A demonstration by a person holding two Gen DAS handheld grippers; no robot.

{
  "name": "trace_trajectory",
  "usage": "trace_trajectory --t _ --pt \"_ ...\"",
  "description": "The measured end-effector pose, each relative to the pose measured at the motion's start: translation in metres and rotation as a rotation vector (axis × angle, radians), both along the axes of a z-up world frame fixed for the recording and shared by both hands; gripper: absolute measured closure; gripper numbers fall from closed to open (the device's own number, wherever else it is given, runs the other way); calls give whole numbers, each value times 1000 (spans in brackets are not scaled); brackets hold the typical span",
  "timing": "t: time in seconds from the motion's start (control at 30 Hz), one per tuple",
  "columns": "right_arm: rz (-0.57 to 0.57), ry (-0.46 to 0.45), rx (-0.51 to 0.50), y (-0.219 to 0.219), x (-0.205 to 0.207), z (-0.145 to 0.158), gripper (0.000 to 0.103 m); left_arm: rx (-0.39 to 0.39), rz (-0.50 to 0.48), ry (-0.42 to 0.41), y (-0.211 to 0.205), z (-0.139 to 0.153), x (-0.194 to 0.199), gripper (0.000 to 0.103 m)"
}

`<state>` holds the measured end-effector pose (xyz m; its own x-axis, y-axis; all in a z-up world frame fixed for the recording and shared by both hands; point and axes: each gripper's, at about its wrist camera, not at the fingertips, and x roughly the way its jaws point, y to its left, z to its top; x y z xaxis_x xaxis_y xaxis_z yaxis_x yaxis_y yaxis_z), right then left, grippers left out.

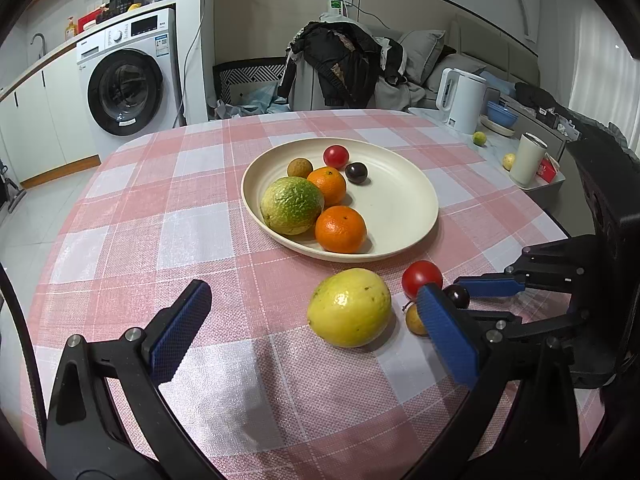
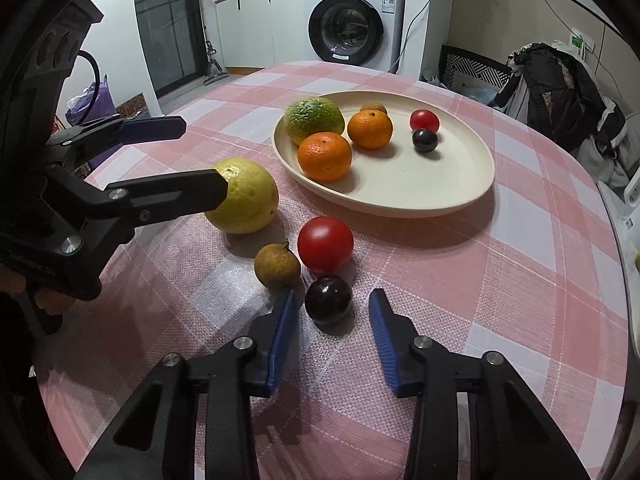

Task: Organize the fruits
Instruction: 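Withdraw both grippers and move them toward the yellow grapefruit and second plum, then grasp the yellow grapefruit with the left gripper while the right gripper grasps the second plum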

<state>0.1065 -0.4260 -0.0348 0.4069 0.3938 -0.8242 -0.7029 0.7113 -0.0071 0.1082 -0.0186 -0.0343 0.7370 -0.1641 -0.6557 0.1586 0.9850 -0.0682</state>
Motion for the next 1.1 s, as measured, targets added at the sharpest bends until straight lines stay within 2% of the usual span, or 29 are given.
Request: trace_trajectory --t 0.13,0.33,0.7,0.77,0.87,0.93,1.1 --pt "3 7 12 -2 -1 1 75 4 -2 7 0 -2 1 1" --pt "9 9 24 -2 -1 1 79 6 -3 25 -2 -6 2 1" --pt "1 -9 54 -8 -3 10 79 -22 -13 61 1 -14 9 1" --pt "-8 -15 64 -9 -2 14 79 -54 -16 83 4 -17 12 1" --pt "-17 -23 74 -11 -3 16 79 -107 -20 115 7 -21 17 6" --pt "-20 -27 75 -10 -2 17 79 -107 -22 129 7 -24 20 8" --pt "-27 -33 85 -12 0 20 79 -110 -44 151 4 -30 23 28"
